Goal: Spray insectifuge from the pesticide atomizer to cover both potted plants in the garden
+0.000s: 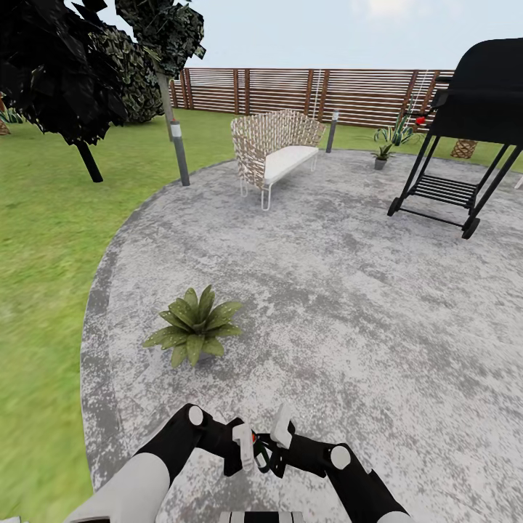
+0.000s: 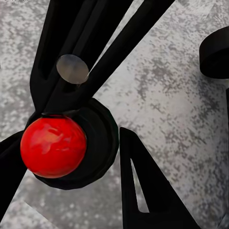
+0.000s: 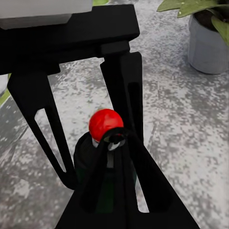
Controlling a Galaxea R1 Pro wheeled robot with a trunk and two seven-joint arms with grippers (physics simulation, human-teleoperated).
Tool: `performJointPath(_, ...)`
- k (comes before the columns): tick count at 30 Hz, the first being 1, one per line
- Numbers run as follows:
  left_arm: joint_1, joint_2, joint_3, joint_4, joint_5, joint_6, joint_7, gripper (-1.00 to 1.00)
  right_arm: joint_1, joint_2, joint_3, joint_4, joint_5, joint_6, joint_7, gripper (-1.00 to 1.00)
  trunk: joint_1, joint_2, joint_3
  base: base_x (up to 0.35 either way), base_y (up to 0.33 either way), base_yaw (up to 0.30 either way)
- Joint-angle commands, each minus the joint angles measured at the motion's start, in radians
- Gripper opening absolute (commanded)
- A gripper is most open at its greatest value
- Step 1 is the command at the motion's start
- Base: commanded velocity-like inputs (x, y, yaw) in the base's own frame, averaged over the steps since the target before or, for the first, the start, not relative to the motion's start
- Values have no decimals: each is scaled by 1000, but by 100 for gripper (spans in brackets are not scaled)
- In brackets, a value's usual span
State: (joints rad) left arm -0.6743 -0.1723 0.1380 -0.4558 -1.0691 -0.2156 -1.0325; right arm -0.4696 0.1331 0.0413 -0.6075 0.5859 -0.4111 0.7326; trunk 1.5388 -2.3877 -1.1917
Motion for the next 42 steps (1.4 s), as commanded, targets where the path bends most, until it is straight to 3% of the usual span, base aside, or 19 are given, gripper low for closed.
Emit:
performJointPath(1,-1,-2,10,-1,0,-8,0,-100,0,0,0,0,19,-8,1,-100,0,0,-1,0,0,0)
performJointPath(5,2,3,3,-3,-11,-6,6,-100,0,0,0,0,19,-8,2,-100,0,0,-1,0,0,0)
performJointPath(14,8,184,-23,-2,-12,-5,6,-100,0,0,0,2,19,-8,1,-100,0,0,-1,0,0,0)
performJointPath(20,70,297,-24,-3,-38,-7,12,-100,0,0,0,4,21,-6,-1,-100,0,0,-1,0,0,0)
performJointPath(23,109,338,-24,-3,-44,-7,54,-100,0,-8,-2,7,20,-7,-1,-100,0,0,-1,0,0,0)
performJointPath(24,123,350,-24,-2,-43,-7,67,-100,0,-15,-2,7,20,-8,-1,100,0,0,-1,0,0,0)
performJointPath(26,136,359,-19,-1,-35,-6,77,-100,0,-37,-6,8,19,-9,-2,100,0,0,-1,0,0,0)
performJointPath(28,160,361,-8,11,-9,-4,150,-100,1,-54,-10,9,19,-9,-13,100,0,0,-1,0,0,0)
performJointPath(29,169,359,-2,26,12,-4,192,-100,1,-65,-12,11,19,-10,-21,100,0,0,-1,0,0,0)
performJointPath(30,180,355,10,63,64,-5,268,-100,1,-98,-15,26,16,-11,-41,100,0,0,-1,0,0,0)
performJointPath(32,188,353,31,128,180,-6,378,-100,2,-144,-21,78,14,-12,-75,100,0,0,-1,0,0,0)
performJointPath(33,190,351,41,157,262,-7,437,-100,2,-164,-35,129,13,-12,-105,100,0,0,-1,0,0,0)
performJointPath(35,193,352,48,200,421,-8,549,-100,2,-199,-121,251,11,-13,-211,100,0,0,-1,0,0,0)
performJointPath(36,193,352,49,214,466,-8,586,-100,2,-209,-159,293,11,-15,-256,100,0,0,-1,0,0,0)
performJointPath(37,194,351,50,242,532,-9,656,-100,4,-221,-217,364,11,-21,-338,100,0,0,-1,0,0,0)
performJointPath(38,194,351,50,260,566,-9,699,-100,4,-225,-243,403,11,-27,-387,100,0,0,-1,0,0,0)
performJointPath(39,194,351,50,291,627,-31,786,-100,7,-230,-274,460,11,-49,-501,100,0,0,-1,0,0,0)
performJointPath(41,197,351,51,333,721,-122,873,-100,10,-230,-290,497,2,-108,-704,100,0,0,-1,0,0,0)
performJointPath(42,200,350,51,348,757,-149,887,-100,11,-228,-291,505,-9,-129,-776,100,0,0,-1,0,0,0)
